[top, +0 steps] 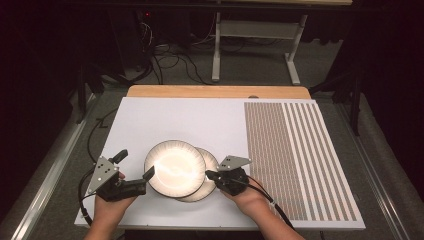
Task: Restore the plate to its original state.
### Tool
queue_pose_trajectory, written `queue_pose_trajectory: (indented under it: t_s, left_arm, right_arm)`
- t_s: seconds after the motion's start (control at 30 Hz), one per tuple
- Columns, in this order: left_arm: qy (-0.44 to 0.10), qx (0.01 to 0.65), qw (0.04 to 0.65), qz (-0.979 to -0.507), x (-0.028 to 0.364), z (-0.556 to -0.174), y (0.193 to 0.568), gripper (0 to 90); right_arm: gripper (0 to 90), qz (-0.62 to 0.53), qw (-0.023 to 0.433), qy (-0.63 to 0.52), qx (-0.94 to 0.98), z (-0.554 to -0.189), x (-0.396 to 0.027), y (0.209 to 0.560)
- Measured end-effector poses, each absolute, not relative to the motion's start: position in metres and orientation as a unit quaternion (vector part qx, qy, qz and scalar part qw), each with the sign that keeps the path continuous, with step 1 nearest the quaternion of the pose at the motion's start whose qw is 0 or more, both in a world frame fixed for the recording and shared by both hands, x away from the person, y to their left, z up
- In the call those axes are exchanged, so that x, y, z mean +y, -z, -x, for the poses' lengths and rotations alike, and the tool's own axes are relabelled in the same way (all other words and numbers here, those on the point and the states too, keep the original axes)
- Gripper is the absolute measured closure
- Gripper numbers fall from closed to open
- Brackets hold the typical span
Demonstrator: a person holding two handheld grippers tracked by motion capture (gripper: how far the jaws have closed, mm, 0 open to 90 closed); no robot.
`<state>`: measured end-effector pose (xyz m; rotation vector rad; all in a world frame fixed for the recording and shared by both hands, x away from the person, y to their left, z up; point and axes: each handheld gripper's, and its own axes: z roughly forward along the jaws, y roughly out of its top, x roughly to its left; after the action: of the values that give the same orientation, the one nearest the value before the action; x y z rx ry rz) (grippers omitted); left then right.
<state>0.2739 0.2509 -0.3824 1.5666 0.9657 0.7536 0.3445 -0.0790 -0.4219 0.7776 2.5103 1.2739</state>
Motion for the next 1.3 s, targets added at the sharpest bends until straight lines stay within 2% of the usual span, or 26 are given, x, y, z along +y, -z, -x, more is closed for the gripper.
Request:
queue_pose_trajectory:
  t_s: [1.3]
  left_arm:
    - [-0.311, 0.409, 0.545, -0.662, 0.2531, -0.2744, 0.3827, 0.4]
  right_arm:
    - [90.0, -0.267, 0.115, -0.427, 0.856, -0.3446, -0.0816, 0.4212]
